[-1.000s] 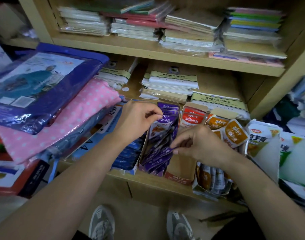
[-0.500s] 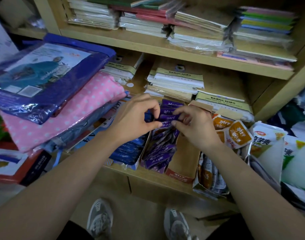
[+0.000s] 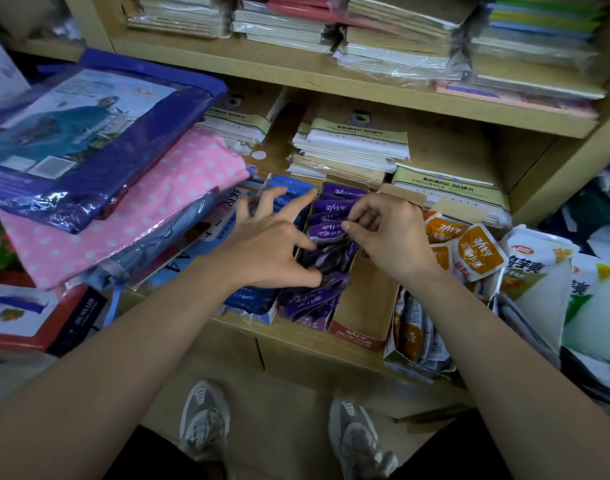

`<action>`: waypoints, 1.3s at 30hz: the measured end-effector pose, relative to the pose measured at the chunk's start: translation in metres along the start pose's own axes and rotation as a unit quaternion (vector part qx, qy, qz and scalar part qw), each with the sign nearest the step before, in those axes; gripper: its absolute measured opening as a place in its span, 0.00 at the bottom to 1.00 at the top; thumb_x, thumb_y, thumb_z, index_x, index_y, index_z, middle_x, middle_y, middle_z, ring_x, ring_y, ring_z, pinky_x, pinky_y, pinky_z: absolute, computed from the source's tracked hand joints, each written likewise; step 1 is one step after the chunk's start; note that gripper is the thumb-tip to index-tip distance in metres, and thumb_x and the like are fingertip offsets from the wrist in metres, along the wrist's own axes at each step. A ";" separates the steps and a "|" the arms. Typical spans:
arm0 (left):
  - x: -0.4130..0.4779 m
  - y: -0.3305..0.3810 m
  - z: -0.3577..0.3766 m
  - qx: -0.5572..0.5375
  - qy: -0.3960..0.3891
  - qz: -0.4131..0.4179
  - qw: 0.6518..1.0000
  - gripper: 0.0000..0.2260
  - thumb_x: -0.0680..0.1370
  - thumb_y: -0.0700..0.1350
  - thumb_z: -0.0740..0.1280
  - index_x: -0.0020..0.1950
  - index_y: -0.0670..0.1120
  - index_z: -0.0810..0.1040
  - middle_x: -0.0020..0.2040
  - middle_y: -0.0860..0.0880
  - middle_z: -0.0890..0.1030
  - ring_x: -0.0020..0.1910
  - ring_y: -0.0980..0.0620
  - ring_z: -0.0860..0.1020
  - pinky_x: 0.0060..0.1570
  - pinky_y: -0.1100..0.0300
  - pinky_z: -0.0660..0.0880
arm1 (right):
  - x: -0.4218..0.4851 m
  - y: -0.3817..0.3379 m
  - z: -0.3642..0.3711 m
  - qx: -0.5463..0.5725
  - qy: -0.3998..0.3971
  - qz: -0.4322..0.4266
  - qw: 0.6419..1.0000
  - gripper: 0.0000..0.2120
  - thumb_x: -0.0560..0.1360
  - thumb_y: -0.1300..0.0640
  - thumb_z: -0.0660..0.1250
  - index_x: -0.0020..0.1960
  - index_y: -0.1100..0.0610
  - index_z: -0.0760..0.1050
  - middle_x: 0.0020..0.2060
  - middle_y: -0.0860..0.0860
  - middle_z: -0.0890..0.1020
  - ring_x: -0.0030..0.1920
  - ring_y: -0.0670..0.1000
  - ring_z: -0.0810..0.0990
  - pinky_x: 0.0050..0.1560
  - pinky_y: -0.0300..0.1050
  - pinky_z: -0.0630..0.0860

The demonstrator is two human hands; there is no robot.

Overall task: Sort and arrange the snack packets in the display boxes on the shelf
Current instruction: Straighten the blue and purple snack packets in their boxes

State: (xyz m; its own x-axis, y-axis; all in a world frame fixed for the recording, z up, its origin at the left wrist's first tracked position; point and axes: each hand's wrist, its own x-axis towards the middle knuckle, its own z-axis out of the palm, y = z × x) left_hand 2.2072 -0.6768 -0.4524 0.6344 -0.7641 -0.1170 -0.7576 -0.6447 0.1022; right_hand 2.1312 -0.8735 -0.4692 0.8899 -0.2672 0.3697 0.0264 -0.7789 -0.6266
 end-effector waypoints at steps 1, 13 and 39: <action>0.001 0.001 -0.001 0.002 -0.004 0.001 1.000 0.23 0.67 0.69 0.62 0.57 0.64 0.82 0.81 0.61 0.39 0.78 0.46 0.42 0.71 0.36 0.47 | 0.000 0.000 0.000 0.000 -0.001 -0.001 1.000 0.05 0.74 0.57 0.76 0.44 0.53 0.80 0.35 0.48 0.80 0.36 0.47 0.79 0.40 0.51 0.81; 0.000 -0.002 0.011 0.013 0.108 0.018 0.994 0.03 0.69 0.53 0.76 0.38 0.56 0.84 0.80 0.60 0.57 0.77 0.44 0.51 0.66 0.40 0.53 | -0.001 -0.002 -0.001 0.008 -0.020 -0.001 1.000 0.05 0.73 0.58 0.76 0.46 0.54 0.81 0.37 0.47 0.79 0.38 0.45 0.78 0.41 0.47 0.80; -0.019 0.004 -0.011 -0.580 0.144 -0.078 0.798 0.19 0.77 0.59 0.69 0.48 0.44 0.85 0.45 0.45 0.87 0.49 0.46 0.85 0.60 0.41 0.78 | -0.015 -0.028 0.003 0.018 -0.110 -0.078 0.991 0.37 0.64 0.44 0.81 0.69 0.54 0.76 0.57 0.47 0.75 0.56 0.43 0.73 0.55 0.34 0.74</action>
State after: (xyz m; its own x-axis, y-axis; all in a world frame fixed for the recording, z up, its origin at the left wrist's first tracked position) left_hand 2.1943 -0.6649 -0.4389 0.8432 -0.5376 -0.0033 -0.1190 -0.1926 0.9740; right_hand 2.1188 -0.8457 -0.4593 0.9513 -0.0118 0.3079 0.1843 -0.7791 -0.5993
